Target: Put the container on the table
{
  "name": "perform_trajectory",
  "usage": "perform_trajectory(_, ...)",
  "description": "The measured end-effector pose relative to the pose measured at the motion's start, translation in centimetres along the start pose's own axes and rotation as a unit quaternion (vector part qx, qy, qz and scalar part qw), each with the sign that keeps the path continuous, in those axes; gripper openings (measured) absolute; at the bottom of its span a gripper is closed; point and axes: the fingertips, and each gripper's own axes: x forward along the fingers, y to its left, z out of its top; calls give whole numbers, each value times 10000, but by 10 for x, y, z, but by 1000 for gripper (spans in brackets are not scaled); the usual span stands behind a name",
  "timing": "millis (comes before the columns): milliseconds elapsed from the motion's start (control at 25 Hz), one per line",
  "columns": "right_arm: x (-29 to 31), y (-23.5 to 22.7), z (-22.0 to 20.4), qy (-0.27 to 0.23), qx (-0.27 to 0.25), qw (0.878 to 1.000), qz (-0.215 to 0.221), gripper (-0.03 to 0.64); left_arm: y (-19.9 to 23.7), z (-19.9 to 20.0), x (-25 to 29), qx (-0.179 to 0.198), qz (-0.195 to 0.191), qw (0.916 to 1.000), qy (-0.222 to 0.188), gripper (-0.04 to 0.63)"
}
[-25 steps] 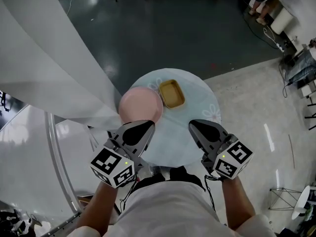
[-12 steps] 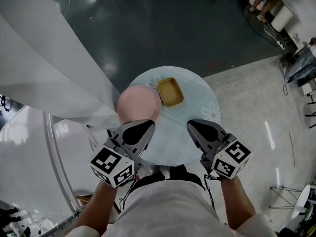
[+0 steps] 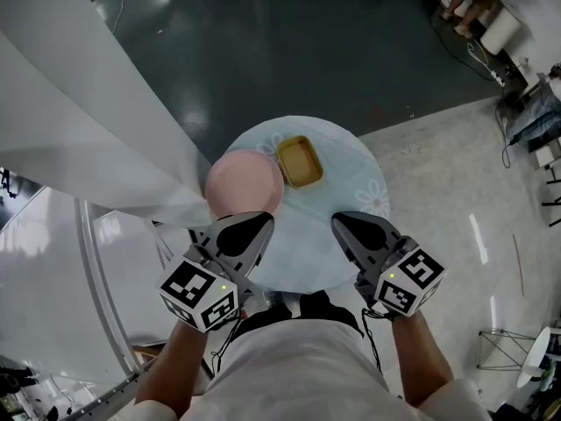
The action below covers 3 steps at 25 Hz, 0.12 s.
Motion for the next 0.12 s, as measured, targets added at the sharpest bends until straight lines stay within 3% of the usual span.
perform_trajectory(120,-2,-1,-1,-6,9,10000,-11,23,-2,-2,1,-5,8,10000,5,28)
